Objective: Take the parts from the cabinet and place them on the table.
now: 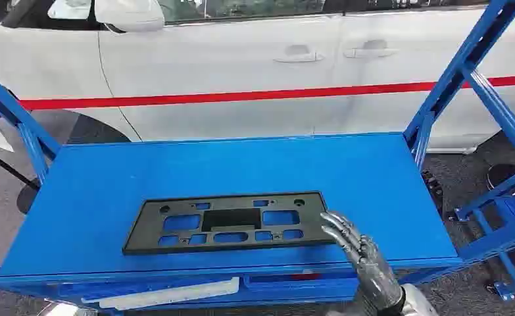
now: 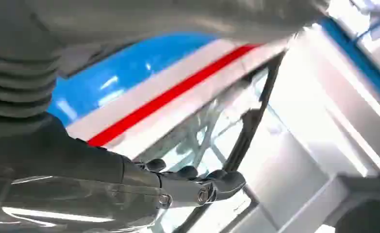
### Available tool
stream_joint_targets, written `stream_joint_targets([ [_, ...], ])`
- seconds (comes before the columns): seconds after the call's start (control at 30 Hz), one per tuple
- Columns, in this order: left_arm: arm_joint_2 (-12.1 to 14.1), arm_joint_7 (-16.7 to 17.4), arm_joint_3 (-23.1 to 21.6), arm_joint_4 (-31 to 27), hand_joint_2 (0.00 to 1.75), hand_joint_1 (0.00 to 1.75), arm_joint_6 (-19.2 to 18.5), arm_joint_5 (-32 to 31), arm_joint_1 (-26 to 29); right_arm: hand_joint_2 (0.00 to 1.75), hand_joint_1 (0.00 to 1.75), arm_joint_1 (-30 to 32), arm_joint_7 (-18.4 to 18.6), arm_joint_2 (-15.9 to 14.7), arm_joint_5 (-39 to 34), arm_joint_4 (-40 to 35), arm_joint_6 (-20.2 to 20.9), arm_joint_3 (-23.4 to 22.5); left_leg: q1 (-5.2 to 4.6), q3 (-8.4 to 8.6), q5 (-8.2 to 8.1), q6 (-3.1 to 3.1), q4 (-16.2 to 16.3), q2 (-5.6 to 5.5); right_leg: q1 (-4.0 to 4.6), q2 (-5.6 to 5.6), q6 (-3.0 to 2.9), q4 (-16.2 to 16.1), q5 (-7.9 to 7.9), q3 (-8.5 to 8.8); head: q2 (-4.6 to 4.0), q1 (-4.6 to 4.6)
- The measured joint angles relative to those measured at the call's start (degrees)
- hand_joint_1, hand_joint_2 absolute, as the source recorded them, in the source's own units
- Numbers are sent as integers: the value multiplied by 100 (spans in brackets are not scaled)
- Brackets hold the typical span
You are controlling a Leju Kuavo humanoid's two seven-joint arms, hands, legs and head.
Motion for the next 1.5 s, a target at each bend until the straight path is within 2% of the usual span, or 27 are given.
stream_joint_targets([
  [0.1, 9, 0, 0, 0, 0, 0, 7, 0, 13, 175, 0, -108, 2, 44, 362, 123, 83, 237, -30, -11, 17, 62, -22, -4, -26, 3, 97, -50, 26, 20, 0, 0],
  [0.13, 4, 0, 0, 0, 0, 0, 9, 2, 8, 175, 0, -149, 0, 57, 440, 151, 90, 292, 66, 59, 92, 107, -139, 9, -12, 3, 133, -15, -8, 21, 0, 0],
  [0.17, 4, 2, 0, 0, 0, 0, 9, 2, -5, 175, 0, -182, 0, 76, 492, 208, 99, 354, 46, 78, 116, 143, -180, 11, -12, -3, 154, 108, -110, -25, 0, 2],
  [0.27, -4, 2, 0, 0, 0, 0, 11, 2, -1, 175, 0, -269, 2, 98, 534, 319, 120, 453, 41, 50, 124, 162, -176, 15, -40, -5, 203, 1377, -788, -632, 0, 2],
  [0.3, -7, 2, 0, 0, 0, 0, 15, 2, 3, 175, 0, -290, 2, 105, 580, 357, 120, 495, 40, 45, 124, 162, -172, 15, -49, -5, 219, 1711, -873, -797, 0, 0],
  [0.33, -7, 2, 0, 0, 0, 0, 31, 2, 7, 175, 0, -334, 2, 114, 659, 411, 112, 539, 41, 47, 122, 160, -168, 14, -58, -7, 230, 1777, -813, -839, 0, 0],
  [0.37, -7, 0, 0, 0, 0, 0, 42, 0, 7, 175, 0, -398, 2, 120, 765, 487, 77, 599, 44, 54, 116, 150, -159, 14, -71, -11, 237, 1551, -616, -741, 0, 0],
  [0.43, -11, -22, 0, 0, 0, 0, 46, -11, 3, 175, 0, -519, 46, 153, 981, 608, -72, 696, 48, 76, 86, 109, -122, 5, -96, -21, 224, 493, -61, -209, 0, 0],
  [0.47, -15, -35, -2, 0, 0, 0, 46, -15, 5, 175, 0, -580, 96, 179, 1105, 669, -190, 748, 46, 67, 59, 77, -89, 1, -103, -20, 199, 33, 42, 0, 0, 2],
  [0.5, -15, -53, -2, 0, 0, 0, 46, -15, 4, 175, 0, -642, 144, 221, 1256, 757, -313, 810, 4, 35, 31, 33, -35, -4, -57, -15, 169, -17, -9, 20, 0, 0],
  [0.6, -18, -59, -2, 0, 0, 0, 50, -20, 8, 175, 0, -772, 382, 345, 1598, 979, -766, 1030, 34, 32, 48, -61, -59, -3, -29, 1, 68, -2, 5, -15, 0, 0],
  [0.67, -18, -59, -4, 0, 0, 0, 57, -28, 4, 175, 0, -898, 468, 421, 1690, 1084, -894, 1165, 59, 6, -64, -129, 57, -3, -71, -11, -14, -63, 42, 14, 0, 0],
  [0.77, -13, -59, -4, 0, 0, 0, 63, -31, 3, 175, 0, -995, 507, 501, 1730, 1222, -926, 1306, 73, -580, -701, -209, 1299, 1, -59, -29, -65, -63, 34, 9, 0, 0],
  [0.8, -13, -57, -4, 0, 0, 0, 63, -31, 15, 175, 0, -1011, 509, 505, 1732, 1272, -931, 1340, 72, -799, -833, -220, 1745, 1, -52, -31, -70, -59, 30, 9, 0, 0],
  [0.83, -15, -55, -4, 0, 0, 0, 63, -31, 26, 175, 0, -1021, 509, 511, 1732, 1301, -935, 1358, 73, -878, -796, -218, 1876, 1, -46, -30, -71, -58, 29, 14, 0, 0],
  [0.9, -15, -50, -4, 0, 0, 0, 63, -31, 37, 175, 0, -1054, 522, 536, 1741, 1358, -965, 1397, 71, -631, -381, -188, 1307, 1, -41, -22, -72, -58, 20, 38, 0, 0],
  [0.97, -9, -50, -4, 0, 0, 0, 66, -33, 26, 175, 0, -1115, 573, 560, 1802, 1393, -1003, 1439, 66, -83, 155, -120, 161, 1, -34, -13, -55, -58, 2, 78, 0, 0],
  [1.0, -9, -50, -5, 0, 0, 0, 68, -39, 8, 175, 0, -1130, 618, 584, 1882, 1425, -1025, 1474, 52, 22, 33, -91, -36, 1, -37, -19, -39, -77, 3, 88, 0, 0],
  [1.13, 0, -46, -7, 0, 0, 0, 96, -70, 9, 175, 0, -1470, 903, 770, 2368, 1681, -1110, 1715, -3, -14, 92, 10, -67, -6, -29, 1, 90, -90, 29, 65, 0, 0],
  [1.17, -4, -48, -11, 0, 0, 0, 98, -72, -4, 175, 0, -1546, 977, 835, 2490, 1772, -1125, 1829, 70, 21, 147, 70, -148, 8, -19, -4, 128, -48, -8, 56, 0, 0],
  [1.2, -11, -53, -13, 0, 0, 0, 98, -77, -20, 175, 0, -1612, 1041, 853, 2558, 1858, -1152, 1909, 58, 25, 163, 100, -165, 8, -28, -8, 146, 93, -120, -1, 0, 0],
  [1.3, -18, -68, -17, 0, 0, 0, 94, -118, -10, 175, 0, -1834, 1301, 1003, 2893, 2210, -1307, 2176, 50, -5, 171, 132, -161, 11, -51, -6, 186, 1401, -792, -634, 0, 0],
  [1.33, -18, -70, -17, 0, 0, 0, 85, -133, -5, 175, 0, -1880, 1407, 1055, 2997, 2364, -1376, 2266, 50, -13, 171, 132, -153, 11, -56, -8, 199, 1720, -862, -795, 0, 0],
  [1.37, -18, -70, -20, 0, 0, 0, 81, -142, -2, 175, 0, -1924, 1499, 1108, 3102, 2515, -1444, 2352, 51, -13, 170, 131, -146, 9, -64, -12, 205, 1765, -785, -828, 0, 0],
  [1.4, -20, -68, -20, 0, 0, 0, 81, -172, -1, 175, 0, -1971, 1601, 1143, 3211, 2653, -1520, 2409, 53, -10, 163, 120, -133, 2, -72, -15, 205, 1517, -577, -721, 0, 0],
  [1.47, -24, -66, -33, 0, 0, 0, 76, -214, 0, 175, 0, -2116, 1818, 1282, 3469, 2913, -1702, 2516, 59, -3, 131, 76, -85, -5, -75, -20, 179, 497, -36, -230, 0, 0],
  [1.5, -24, -68, -48, 0, 0, 0, 68, -234, -2, 175, 0, -2194, 1906, 1349, 3584, 3017, -1770, 2552, 58, -16, 108, 43, -48, -3, -74, -22, 152, 82, 50, -55, 0, 0],
])
